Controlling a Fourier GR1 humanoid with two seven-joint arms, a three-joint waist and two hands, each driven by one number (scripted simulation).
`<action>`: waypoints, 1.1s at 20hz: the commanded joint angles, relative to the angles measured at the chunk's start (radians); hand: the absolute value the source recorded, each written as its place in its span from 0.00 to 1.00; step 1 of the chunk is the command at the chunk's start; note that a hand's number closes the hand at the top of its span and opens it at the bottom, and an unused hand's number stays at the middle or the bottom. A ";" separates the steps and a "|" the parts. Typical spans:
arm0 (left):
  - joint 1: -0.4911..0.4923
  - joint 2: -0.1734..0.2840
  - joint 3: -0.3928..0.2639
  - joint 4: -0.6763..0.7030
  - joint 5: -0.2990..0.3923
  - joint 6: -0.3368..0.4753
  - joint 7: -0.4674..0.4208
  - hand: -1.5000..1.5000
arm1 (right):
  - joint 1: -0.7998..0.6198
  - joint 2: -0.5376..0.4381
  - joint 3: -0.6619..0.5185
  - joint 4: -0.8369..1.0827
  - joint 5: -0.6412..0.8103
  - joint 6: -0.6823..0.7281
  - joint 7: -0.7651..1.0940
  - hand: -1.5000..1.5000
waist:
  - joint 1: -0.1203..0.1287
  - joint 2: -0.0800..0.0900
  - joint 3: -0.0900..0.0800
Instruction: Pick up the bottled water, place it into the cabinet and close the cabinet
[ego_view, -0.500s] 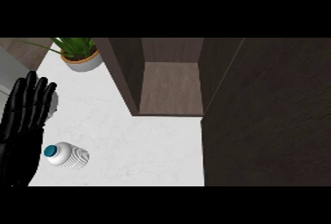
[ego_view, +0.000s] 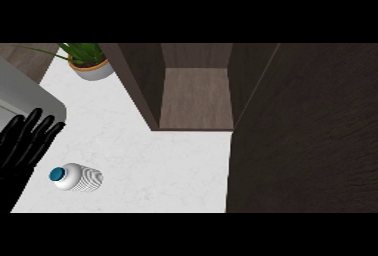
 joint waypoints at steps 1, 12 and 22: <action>0.100 0.112 0.083 0.045 0.255 -0.165 0.057 0.00 | 0.126 0.015 0.062 -0.088 -0.050 0.021 0.079 0.00 | -0.001 -0.002 0.003; 0.212 0.235 0.256 -0.003 0.455 -0.224 0.176 0.00 | 0.347 -0.002 0.120 -0.370 -0.093 0.045 0.175 0.00 | -0.004 0.003 0.005; 0.149 0.144 0.344 0.226 0.300 -0.386 0.098 0.00 | 0.488 0.003 0.171 -0.428 -0.049 0.082 0.100 0.00 | -0.010 0.004 0.004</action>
